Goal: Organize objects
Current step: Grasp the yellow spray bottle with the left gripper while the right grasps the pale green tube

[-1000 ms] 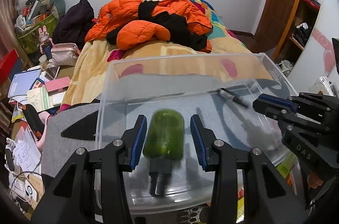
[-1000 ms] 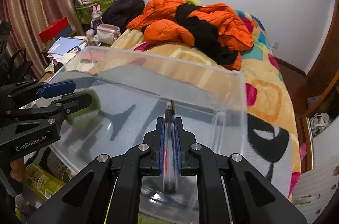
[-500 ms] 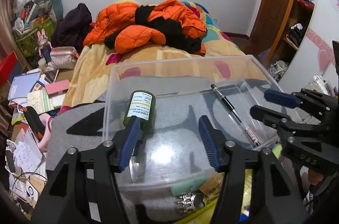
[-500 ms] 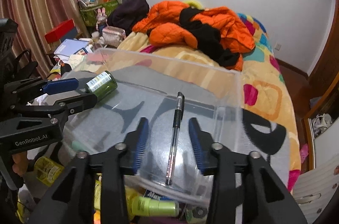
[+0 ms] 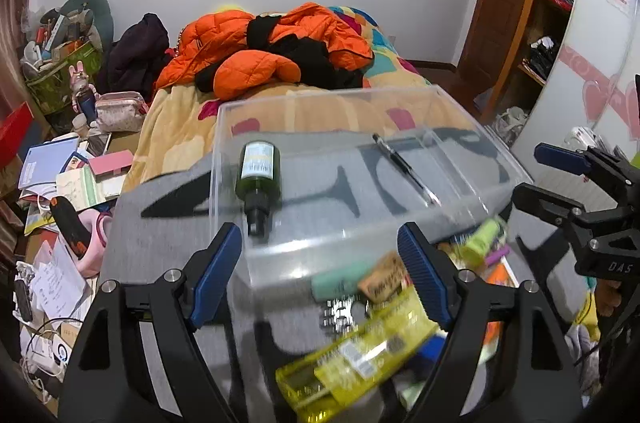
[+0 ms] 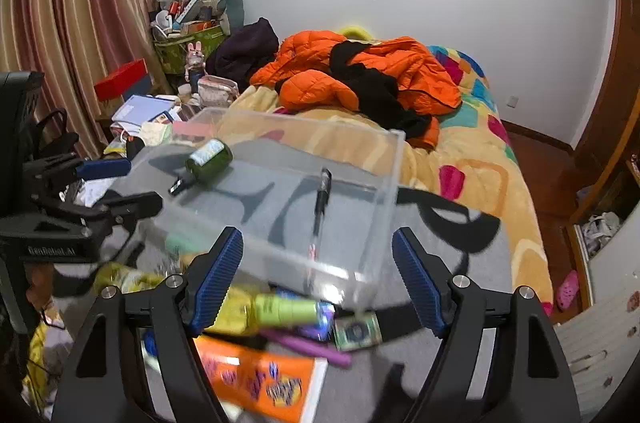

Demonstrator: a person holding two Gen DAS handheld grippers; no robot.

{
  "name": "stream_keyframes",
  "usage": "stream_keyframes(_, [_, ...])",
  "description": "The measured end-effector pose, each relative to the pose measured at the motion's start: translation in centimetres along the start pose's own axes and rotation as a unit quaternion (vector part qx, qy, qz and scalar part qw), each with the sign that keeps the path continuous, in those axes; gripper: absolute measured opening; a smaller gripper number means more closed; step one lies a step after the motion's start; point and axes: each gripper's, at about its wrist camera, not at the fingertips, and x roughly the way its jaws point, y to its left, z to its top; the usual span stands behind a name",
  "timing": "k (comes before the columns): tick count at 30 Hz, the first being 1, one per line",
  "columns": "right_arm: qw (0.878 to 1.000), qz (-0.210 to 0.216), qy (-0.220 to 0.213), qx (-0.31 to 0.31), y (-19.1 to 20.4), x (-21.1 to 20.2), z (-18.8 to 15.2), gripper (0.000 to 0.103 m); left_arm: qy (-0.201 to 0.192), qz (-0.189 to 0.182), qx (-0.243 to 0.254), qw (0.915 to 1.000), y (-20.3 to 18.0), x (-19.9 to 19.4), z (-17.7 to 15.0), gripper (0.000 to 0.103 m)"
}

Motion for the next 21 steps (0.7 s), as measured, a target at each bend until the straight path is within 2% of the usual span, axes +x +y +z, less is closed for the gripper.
stream_keyframes(10, [0.999,0.004,0.040,-0.006,0.6,-1.3,-4.5,0.078,0.046,-0.014,0.008,0.9988,-0.6,0.3,-4.0,0.083])
stream_keyframes(17, [0.996,0.051,0.073,0.001,1.9,-1.7,-7.8,0.078,0.065,-0.022,0.002,0.9976,-0.5,0.4,-6.1,0.085])
stream_keyframes(21, [0.993,0.085,0.086,-0.004,3.3,-1.4,-9.0,0.078,0.083,-0.040,-0.001,0.9957,-0.5,1.2,-6.8,0.088])
